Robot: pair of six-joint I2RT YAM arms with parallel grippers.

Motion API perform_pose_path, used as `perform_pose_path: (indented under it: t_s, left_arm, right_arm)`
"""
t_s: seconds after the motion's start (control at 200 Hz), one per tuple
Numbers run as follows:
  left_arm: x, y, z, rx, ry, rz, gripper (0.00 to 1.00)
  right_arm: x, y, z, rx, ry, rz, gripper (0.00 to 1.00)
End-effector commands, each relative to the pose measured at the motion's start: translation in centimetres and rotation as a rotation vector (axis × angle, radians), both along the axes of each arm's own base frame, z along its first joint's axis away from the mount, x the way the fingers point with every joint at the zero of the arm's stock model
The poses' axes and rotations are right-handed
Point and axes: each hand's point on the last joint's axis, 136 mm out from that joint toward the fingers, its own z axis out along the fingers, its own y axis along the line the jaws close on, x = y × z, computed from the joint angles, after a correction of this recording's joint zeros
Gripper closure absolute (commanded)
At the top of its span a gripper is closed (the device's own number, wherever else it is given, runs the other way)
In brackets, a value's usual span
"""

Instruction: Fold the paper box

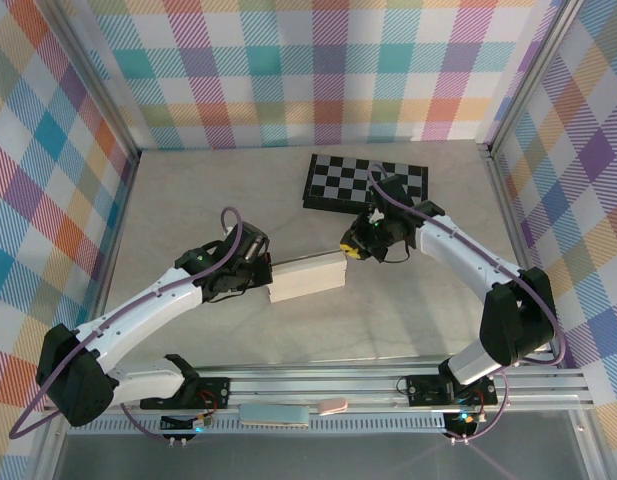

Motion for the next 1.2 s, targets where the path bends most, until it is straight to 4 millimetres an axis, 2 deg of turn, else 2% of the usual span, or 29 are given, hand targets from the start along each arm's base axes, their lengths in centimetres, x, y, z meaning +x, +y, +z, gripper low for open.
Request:
perform_pose_path:
  t_s: [0.0,0.29,0.515,0.85,0.935,1.04,1.195]
  left_arm:
    - [-2.3,1.0,-3.0,0.078,0.118,-0.023,0.98]
    - [-2.8,1.9,-3.9,0.105,0.114,-0.003,0.97]
    - [-2.8,2.0,-4.3,0.109,0.119,0.001,0.95]
    - [-3.1,2.3,-4.8,0.125,0.129,0.014,0.93]
    - [-3.1,2.5,-4.9,0.129,0.13,0.017,0.93]
    - [-3.1,2.4,-4.9,0.129,0.13,0.016,0.93]
    - [-3.0,2.3,-4.9,0.128,0.132,0.012,0.94]
  right_arm:
    - [-2.5,-0.6,-1.7,-0.062,0.054,0.049,0.85]
    - [-3.6,-2.4,-2.5,-0.182,0.024,0.105,0.85]
    - [-4.0,-2.5,-2.5,-0.209,0.003,0.162,0.84]
    - [-5.4,-4.3,-5.0,-0.32,0.018,0.18,0.86]
    - [-5.6,-4.7,-4.8,-0.34,0.013,0.18,0.83]
    - [-5.5,-5.1,-3.9,-0.348,-0.015,0.16,0.74]
    - [-5.3,-4.1,-2.8,-0.289,0.0,0.134,0.66]
